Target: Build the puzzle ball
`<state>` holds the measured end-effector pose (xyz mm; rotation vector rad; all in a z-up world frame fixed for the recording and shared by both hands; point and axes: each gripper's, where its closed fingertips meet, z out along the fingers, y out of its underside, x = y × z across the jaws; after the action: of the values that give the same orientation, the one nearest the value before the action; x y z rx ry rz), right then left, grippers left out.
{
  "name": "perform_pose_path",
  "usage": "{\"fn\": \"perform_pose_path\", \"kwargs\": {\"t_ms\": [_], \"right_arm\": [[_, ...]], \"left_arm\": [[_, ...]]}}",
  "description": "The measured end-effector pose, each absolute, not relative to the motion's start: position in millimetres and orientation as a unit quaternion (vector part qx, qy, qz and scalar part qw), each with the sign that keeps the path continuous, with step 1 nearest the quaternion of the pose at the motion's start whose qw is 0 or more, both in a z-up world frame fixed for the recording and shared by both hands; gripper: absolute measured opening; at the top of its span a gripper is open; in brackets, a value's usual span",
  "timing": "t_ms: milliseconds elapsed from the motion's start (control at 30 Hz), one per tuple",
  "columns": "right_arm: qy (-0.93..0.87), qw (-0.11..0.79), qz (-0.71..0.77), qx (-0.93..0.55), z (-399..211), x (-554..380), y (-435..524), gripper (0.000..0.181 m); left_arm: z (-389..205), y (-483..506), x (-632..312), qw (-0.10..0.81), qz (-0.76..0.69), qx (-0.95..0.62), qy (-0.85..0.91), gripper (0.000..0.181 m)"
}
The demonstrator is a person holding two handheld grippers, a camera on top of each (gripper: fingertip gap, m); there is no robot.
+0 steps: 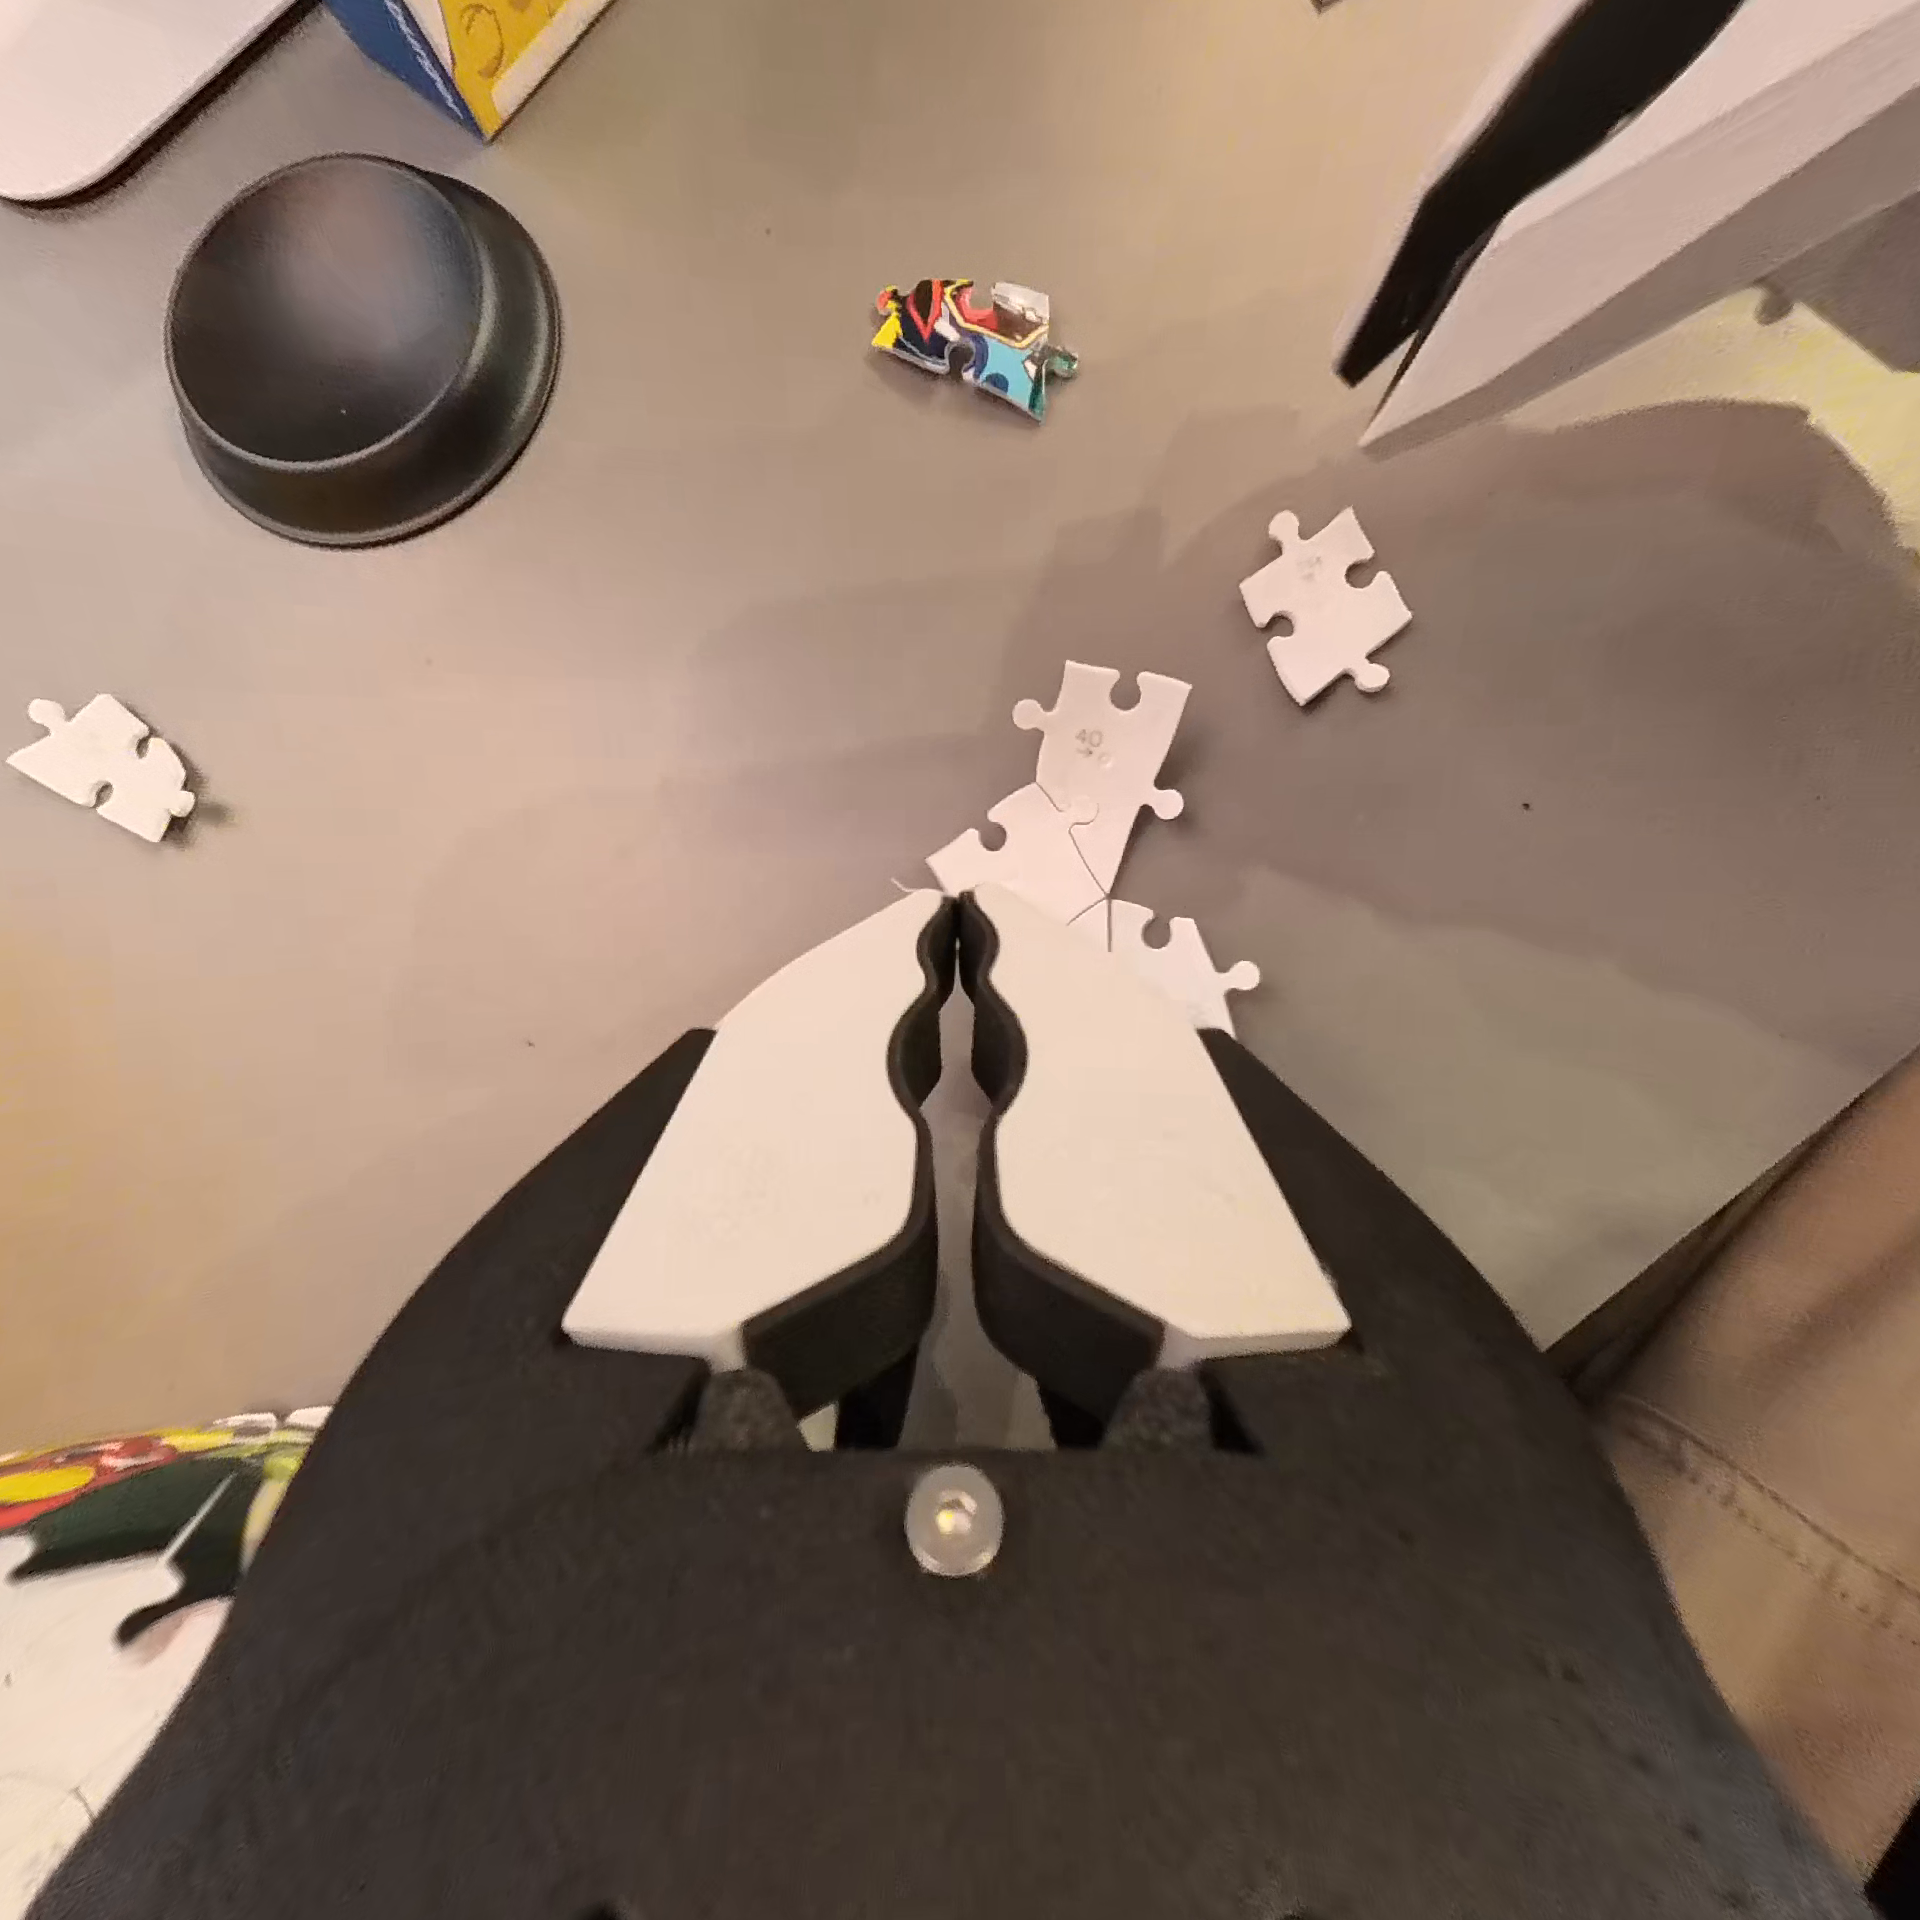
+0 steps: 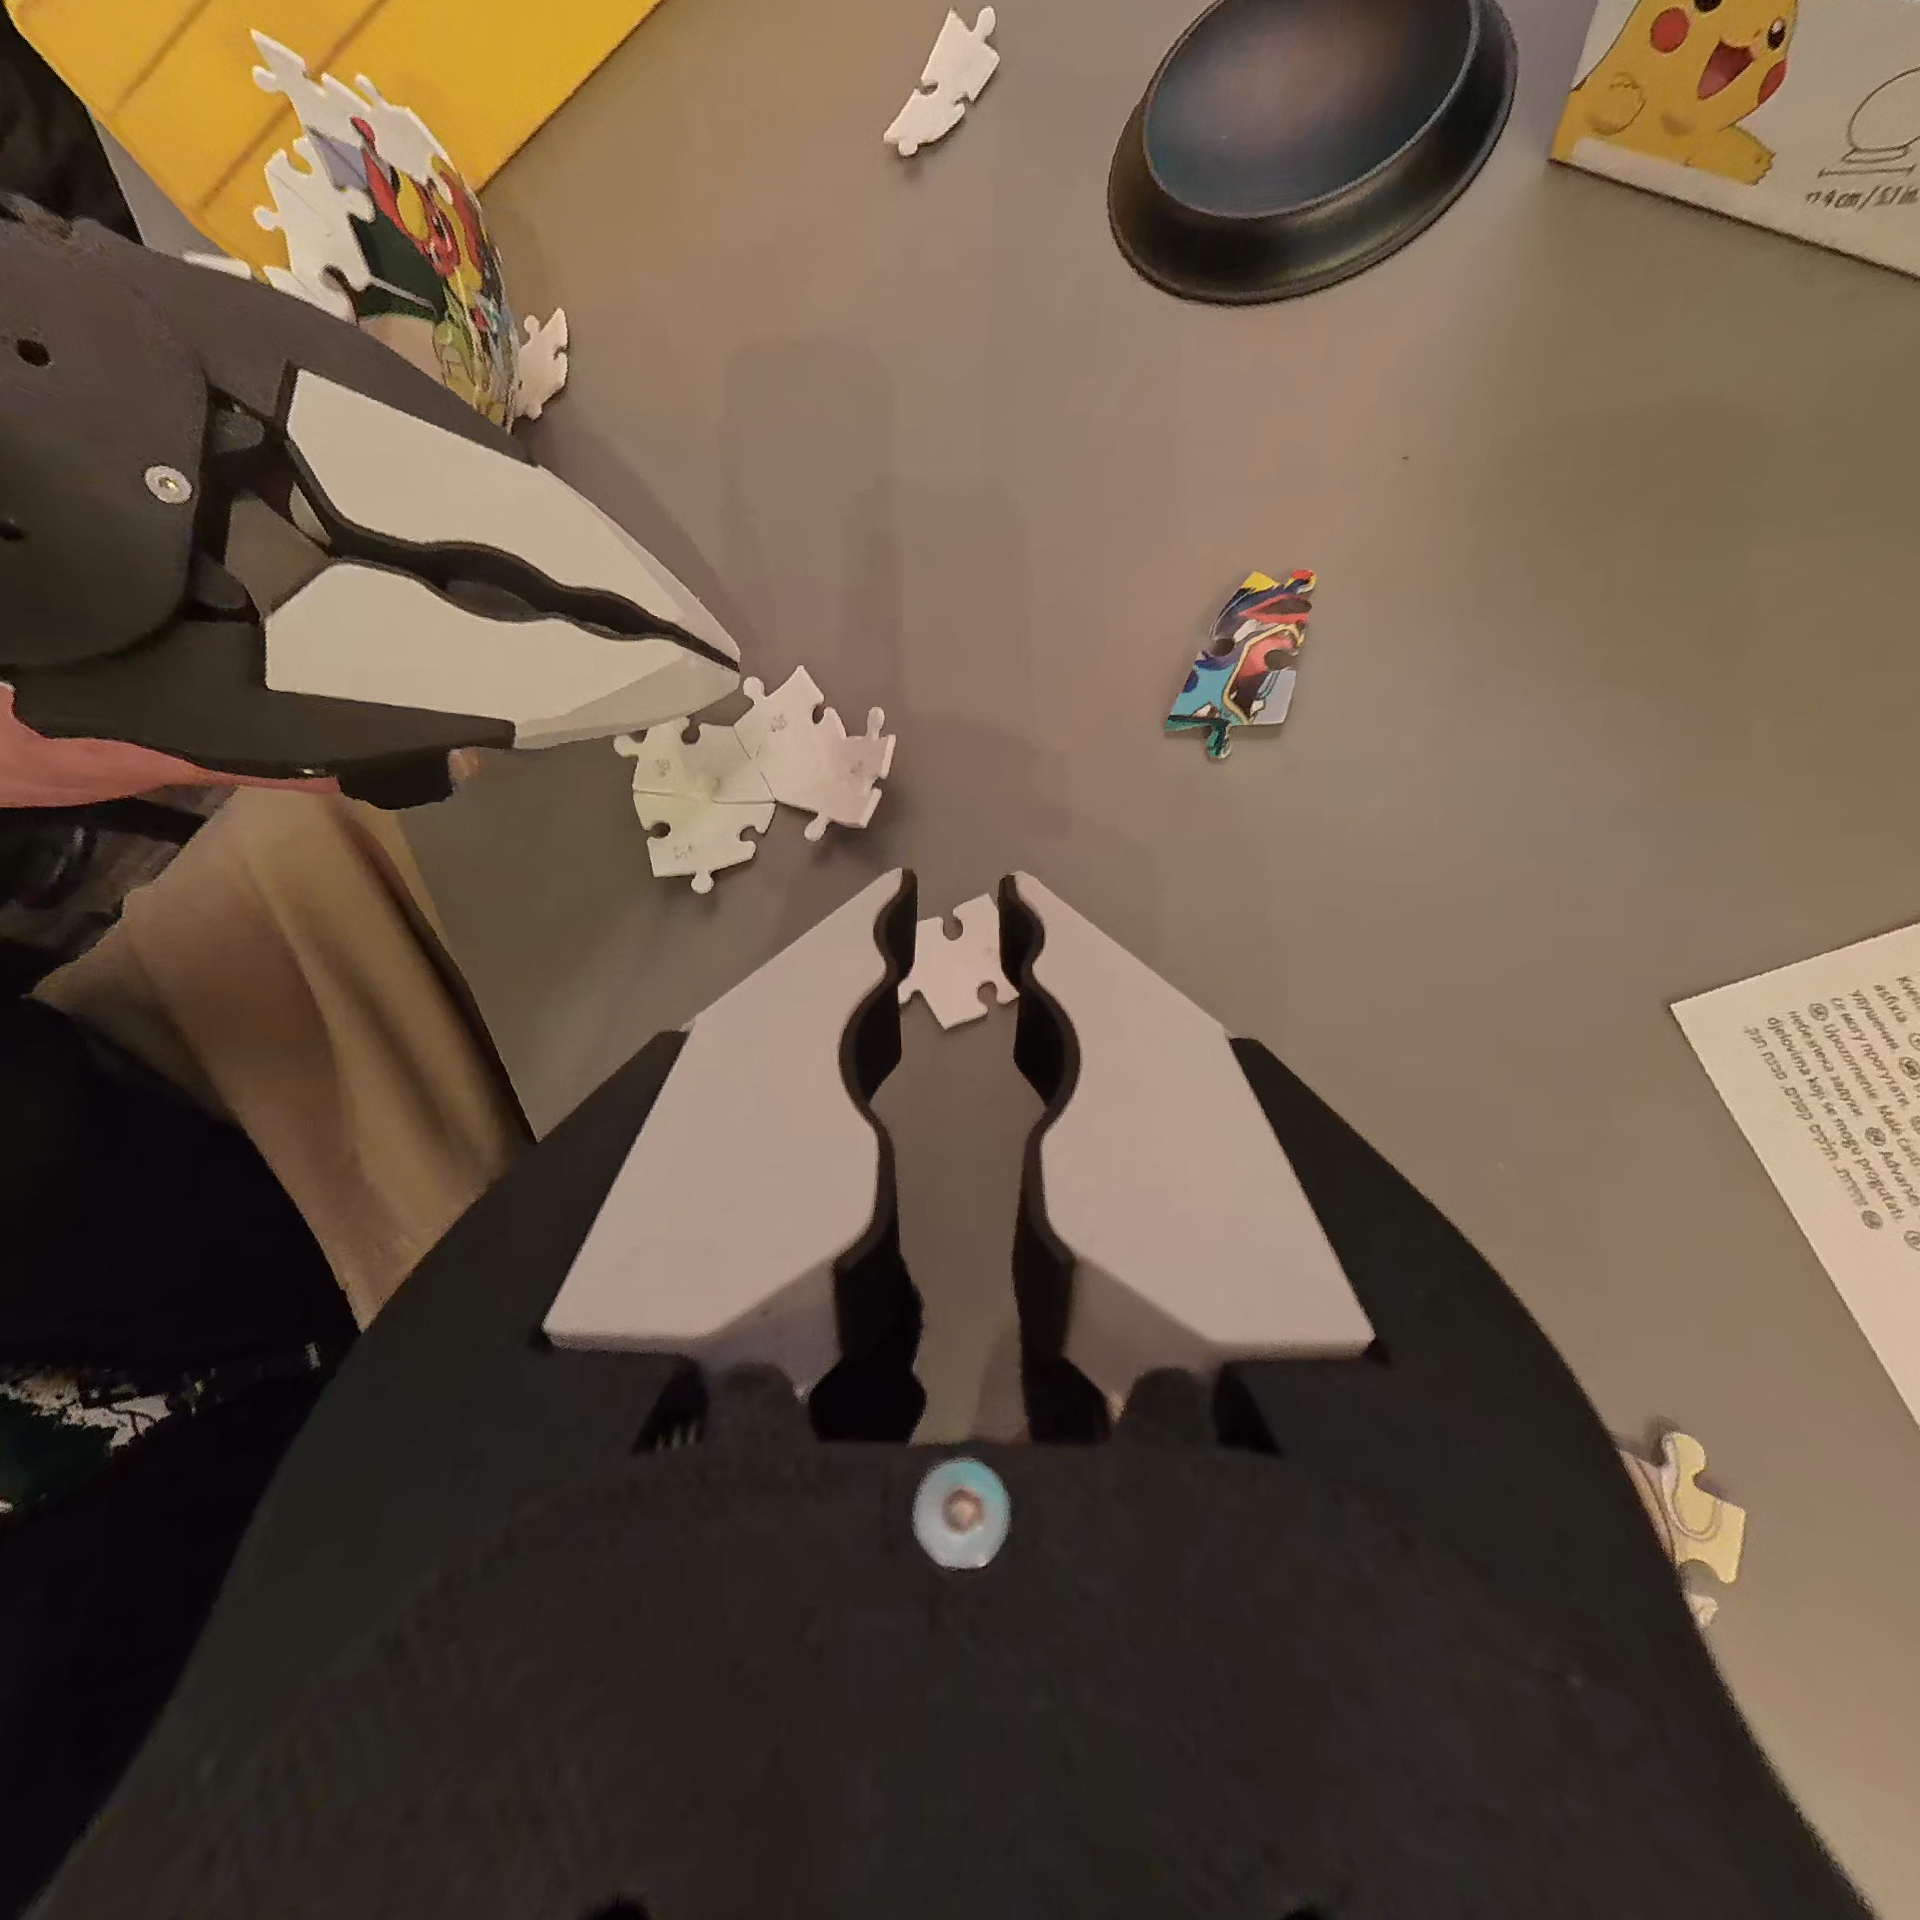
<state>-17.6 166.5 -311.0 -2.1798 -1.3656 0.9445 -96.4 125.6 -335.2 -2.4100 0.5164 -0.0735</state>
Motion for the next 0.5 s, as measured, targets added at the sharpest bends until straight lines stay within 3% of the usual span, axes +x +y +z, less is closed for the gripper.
{"fn": "perform_pose_path", "kwargs": {"t_ms": [500], "right_arm": [[-0.493,0.188,0.311,-0.791,-317.6,4.2,170.2,0.023]], "left_arm": [[-314.8,149.6,-94.8,0.334,-0.006,-0.908,0.252,0.015]]}}
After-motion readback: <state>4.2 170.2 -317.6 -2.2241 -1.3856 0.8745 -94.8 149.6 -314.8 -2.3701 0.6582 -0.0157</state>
